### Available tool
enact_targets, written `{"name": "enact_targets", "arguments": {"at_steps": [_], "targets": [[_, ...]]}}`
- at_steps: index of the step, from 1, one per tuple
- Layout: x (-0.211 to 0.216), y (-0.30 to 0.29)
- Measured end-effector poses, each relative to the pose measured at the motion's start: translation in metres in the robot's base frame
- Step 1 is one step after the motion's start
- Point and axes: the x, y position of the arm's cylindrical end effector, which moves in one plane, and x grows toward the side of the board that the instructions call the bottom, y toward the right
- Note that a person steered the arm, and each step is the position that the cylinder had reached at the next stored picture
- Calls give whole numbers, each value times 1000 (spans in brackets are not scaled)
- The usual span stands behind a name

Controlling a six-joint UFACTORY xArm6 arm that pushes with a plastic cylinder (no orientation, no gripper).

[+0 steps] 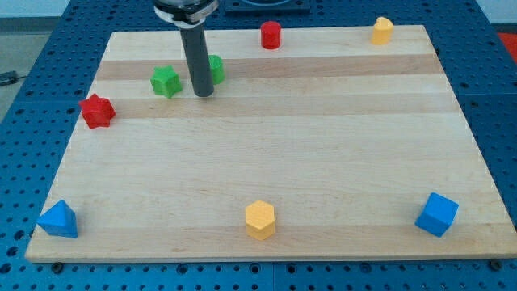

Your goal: Move the green star to the left of the green circle

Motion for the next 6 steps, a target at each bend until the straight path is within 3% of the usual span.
{"name": "enact_targets", "arguments": {"at_steps": [4, 6], "targets": [[-7, -75], [-45, -63]]}}
